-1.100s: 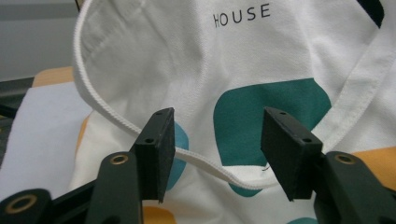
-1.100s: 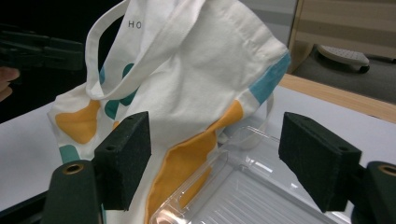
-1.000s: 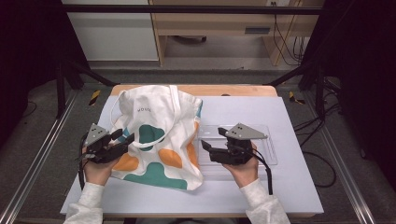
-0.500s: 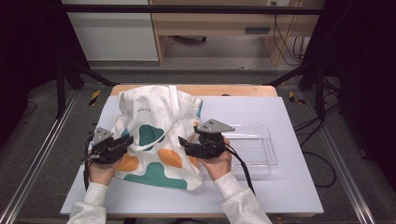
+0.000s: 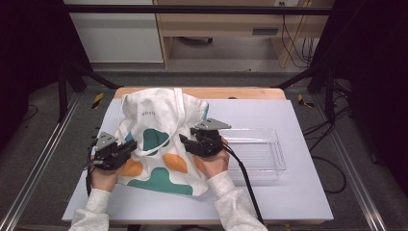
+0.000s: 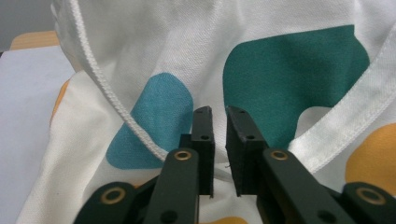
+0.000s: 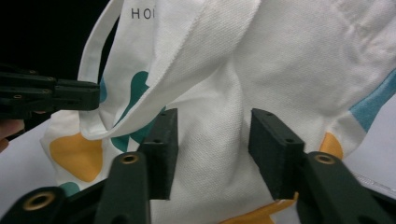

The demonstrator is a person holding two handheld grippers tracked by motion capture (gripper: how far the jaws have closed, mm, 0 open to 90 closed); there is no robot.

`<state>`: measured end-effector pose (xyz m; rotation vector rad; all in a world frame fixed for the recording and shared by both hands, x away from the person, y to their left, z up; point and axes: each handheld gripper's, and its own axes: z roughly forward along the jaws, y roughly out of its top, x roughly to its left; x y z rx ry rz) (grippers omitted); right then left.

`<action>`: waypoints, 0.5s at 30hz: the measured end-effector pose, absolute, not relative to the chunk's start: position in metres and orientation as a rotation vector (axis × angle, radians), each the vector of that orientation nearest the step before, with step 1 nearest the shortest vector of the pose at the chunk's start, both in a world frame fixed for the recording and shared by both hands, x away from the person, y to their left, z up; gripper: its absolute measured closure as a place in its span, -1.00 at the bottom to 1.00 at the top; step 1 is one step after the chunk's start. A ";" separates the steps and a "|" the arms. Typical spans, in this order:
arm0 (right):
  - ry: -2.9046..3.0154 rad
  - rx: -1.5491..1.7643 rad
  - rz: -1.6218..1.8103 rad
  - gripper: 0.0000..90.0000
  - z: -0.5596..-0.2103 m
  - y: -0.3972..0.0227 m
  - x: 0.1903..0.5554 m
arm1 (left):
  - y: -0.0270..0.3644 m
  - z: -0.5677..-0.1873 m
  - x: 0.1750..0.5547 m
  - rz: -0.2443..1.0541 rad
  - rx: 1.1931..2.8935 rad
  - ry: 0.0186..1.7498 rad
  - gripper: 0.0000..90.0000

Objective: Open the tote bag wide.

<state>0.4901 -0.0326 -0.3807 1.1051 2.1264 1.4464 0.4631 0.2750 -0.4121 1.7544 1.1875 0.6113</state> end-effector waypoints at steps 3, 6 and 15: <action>2.146 1.094 1.427 0.63 -0.382 -0.032 0.490 | 0.277 -0.406 0.460 0.622 1.725 1.179 0.56; 2.160 1.080 1.428 0.89 -0.380 -0.033 0.487 | 0.279 -0.400 0.460 0.624 1.688 1.185 0.36; 2.203 0.968 1.459 0.96 -0.378 -0.033 0.472 | 0.273 -0.385 0.472 0.604 1.667 1.149 0.23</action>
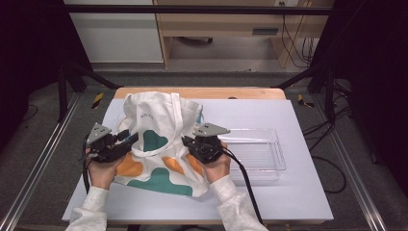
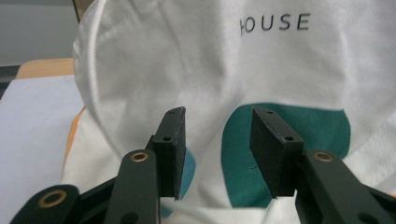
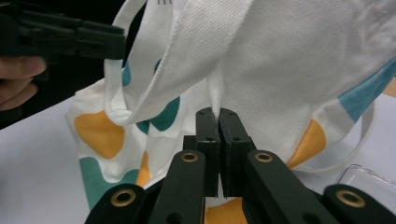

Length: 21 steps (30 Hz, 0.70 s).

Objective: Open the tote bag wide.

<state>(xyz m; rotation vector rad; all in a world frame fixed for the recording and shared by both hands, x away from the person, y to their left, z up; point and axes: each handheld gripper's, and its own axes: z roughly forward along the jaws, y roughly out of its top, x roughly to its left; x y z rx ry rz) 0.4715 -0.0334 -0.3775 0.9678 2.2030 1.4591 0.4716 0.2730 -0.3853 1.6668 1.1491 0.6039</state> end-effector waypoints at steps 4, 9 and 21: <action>2.225 0.935 1.471 0.96 -0.378 -0.031 0.464 | 0.268 -0.385 0.476 0.606 1.688 1.132 0.27; 2.237 0.920 1.498 0.97 -0.379 -0.028 0.459 | 0.266 -0.391 0.482 0.585 1.696 1.151 0.59; 2.214 0.937 1.561 0.56 -0.383 -0.032 0.458 | 0.275 -0.391 0.456 0.599 1.722 1.119 0.95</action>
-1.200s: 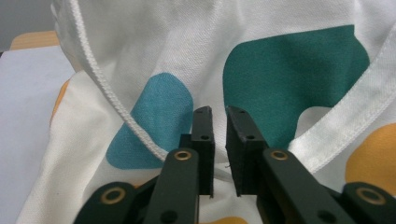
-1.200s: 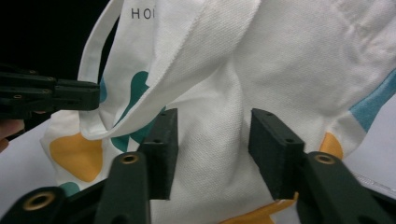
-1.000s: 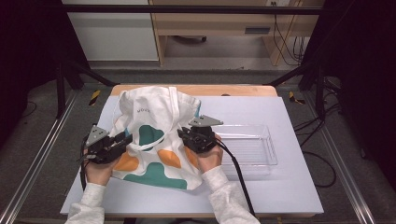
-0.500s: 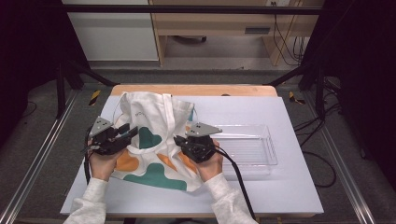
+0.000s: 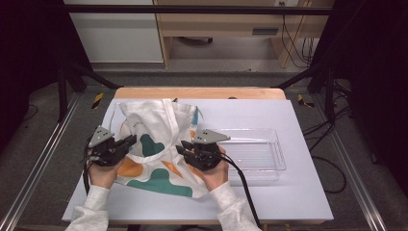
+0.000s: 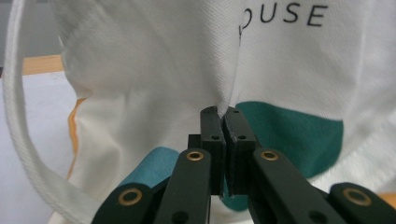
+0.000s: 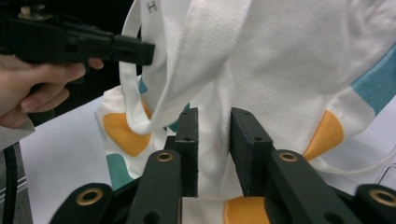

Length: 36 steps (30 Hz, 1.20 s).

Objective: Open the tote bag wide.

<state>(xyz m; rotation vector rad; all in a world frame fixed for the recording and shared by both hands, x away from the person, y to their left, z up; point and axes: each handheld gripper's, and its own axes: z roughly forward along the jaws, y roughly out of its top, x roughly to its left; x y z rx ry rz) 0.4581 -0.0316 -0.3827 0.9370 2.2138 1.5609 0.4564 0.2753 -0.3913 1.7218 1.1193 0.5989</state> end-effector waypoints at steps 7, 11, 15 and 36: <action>2.161 0.896 1.677 0.31 -0.367 -0.035 0.451 | 0.274 -0.395 0.441 0.620 1.747 1.102 0.95; 2.119 0.890 1.679 0.06 -0.357 -0.030 0.451 | 0.273 -0.399 0.436 0.621 1.767 1.094 0.95; 2.118 0.906 1.646 -0.02 -0.356 -0.019 0.458 | 0.271 -0.406 0.428 0.609 1.790 1.089 0.95; 2.201 0.879 1.589 0.88 -0.369 -0.008 0.453 | 0.276 -0.388 0.419 0.600 1.654 1.078 0.21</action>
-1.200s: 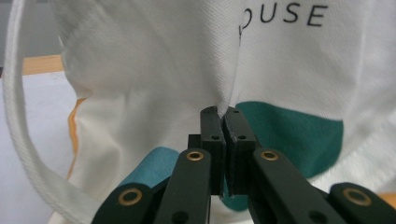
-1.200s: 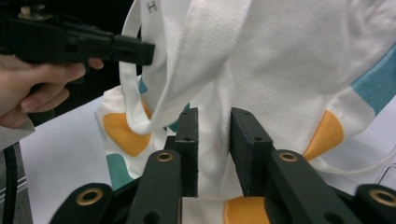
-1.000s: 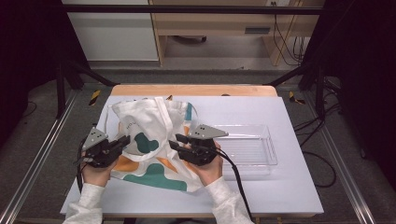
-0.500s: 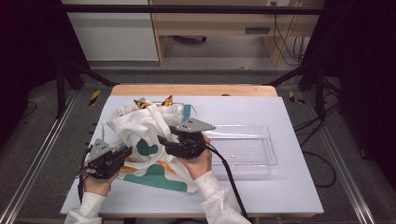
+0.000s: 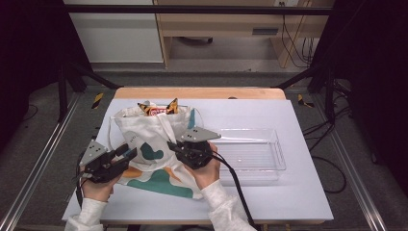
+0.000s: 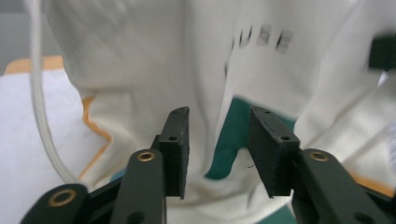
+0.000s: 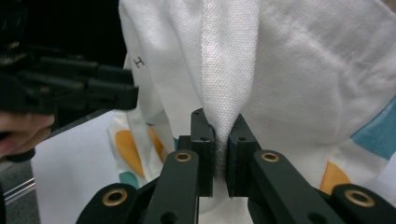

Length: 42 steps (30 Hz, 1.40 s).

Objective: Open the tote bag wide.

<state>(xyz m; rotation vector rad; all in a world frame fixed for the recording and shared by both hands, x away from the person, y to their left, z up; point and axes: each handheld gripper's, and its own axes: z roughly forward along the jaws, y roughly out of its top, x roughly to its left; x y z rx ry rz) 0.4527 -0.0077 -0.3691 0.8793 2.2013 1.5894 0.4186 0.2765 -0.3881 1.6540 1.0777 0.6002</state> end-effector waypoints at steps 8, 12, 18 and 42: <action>2.224 0.842 1.656 0.88 -0.384 -0.011 0.430 | 0.277 -0.394 0.421 0.549 1.677 1.113 0.65; 2.232 0.853 1.677 0.88 -0.394 -0.013 0.426 | 0.276 -0.395 0.420 0.546 1.692 1.116 0.85; 2.231 0.867 1.684 0.79 -0.399 -0.016 0.425 | 0.275 -0.398 0.414 0.555 1.705 1.110 0.94; 2.060 0.840 1.830 0.31 -0.343 -0.018 0.426 | 0.280 -0.423 0.391 0.556 1.826 1.091 0.95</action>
